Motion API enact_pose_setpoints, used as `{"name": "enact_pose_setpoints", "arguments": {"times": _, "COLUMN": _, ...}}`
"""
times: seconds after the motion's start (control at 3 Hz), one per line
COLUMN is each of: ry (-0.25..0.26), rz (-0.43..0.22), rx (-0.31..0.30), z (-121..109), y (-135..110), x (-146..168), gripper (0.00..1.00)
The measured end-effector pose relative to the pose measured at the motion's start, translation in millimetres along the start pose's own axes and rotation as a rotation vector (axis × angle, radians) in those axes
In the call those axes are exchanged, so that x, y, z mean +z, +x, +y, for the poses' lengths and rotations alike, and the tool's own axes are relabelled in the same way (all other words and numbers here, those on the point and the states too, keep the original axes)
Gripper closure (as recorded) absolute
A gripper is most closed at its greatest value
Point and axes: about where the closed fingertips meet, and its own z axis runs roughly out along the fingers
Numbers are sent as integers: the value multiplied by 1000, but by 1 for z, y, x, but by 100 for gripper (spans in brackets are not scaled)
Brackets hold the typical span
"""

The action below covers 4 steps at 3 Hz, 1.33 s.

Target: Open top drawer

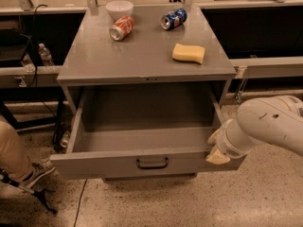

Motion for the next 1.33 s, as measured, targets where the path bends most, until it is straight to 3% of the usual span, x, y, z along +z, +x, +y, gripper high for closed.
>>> {"name": "enact_pose_setpoints", "arguments": {"times": 0.67, "ry": 2, "rz": 1, "rx": -3, "z": 0, "y": -1, "x": -1, "gripper": 30}}
{"name": "enact_pose_setpoints", "arguments": {"times": 1.0, "ry": 3, "rz": 2, "rx": -5, "z": 1, "y": -1, "x": -2, "gripper": 1}}
{"name": "enact_pose_setpoints", "arguments": {"times": 1.33, "ry": 3, "rz": 2, "rx": -5, "z": 1, "y": -1, "x": -2, "gripper": 0}}
